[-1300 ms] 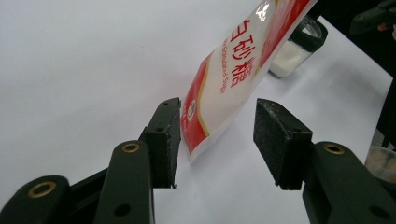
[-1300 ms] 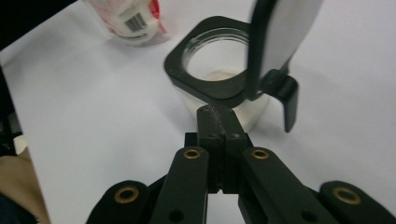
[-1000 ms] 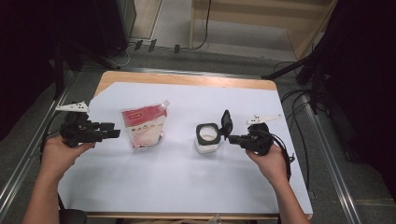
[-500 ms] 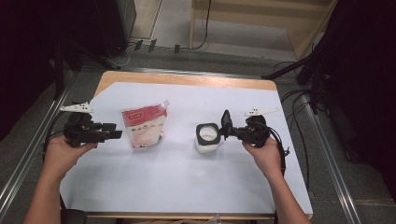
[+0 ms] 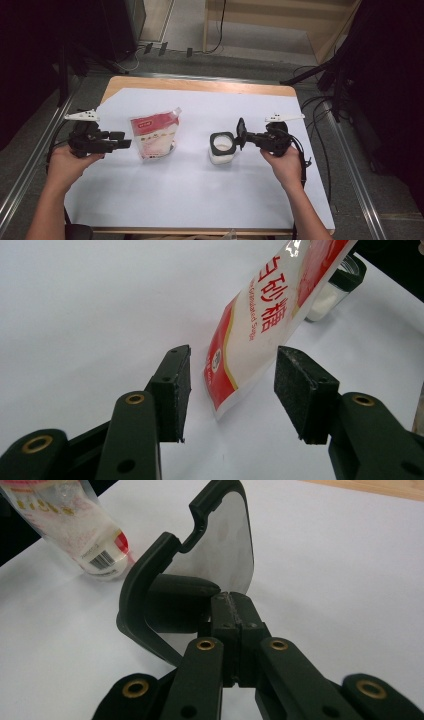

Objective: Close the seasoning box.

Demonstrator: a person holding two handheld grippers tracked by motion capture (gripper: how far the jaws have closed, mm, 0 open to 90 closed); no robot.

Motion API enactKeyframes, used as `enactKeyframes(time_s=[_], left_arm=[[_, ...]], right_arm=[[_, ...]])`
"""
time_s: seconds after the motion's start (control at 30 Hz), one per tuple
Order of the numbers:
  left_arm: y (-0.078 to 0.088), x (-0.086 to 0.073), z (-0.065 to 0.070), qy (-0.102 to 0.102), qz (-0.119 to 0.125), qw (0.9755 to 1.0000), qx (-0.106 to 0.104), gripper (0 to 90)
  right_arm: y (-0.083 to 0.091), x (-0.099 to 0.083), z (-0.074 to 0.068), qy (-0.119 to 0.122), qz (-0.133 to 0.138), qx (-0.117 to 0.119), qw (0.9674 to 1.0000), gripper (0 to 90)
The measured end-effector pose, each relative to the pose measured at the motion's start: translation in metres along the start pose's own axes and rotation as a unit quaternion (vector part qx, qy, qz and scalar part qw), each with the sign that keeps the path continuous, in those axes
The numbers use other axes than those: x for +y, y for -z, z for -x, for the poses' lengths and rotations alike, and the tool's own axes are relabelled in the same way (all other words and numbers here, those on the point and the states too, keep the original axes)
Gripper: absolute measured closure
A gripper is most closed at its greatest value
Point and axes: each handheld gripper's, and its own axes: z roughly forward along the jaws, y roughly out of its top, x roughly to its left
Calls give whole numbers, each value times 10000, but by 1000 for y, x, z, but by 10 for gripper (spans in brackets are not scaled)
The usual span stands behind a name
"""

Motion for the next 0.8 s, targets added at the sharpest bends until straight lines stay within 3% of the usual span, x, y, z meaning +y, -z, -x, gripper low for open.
enactKeyframes(time_s=[0.8], left_arm=[[-2, 0, 1, -66, -46, 10000, 42, 492]], right_arm=[[-13, -1, -14, 185, -63, 71, 9998, 898]])
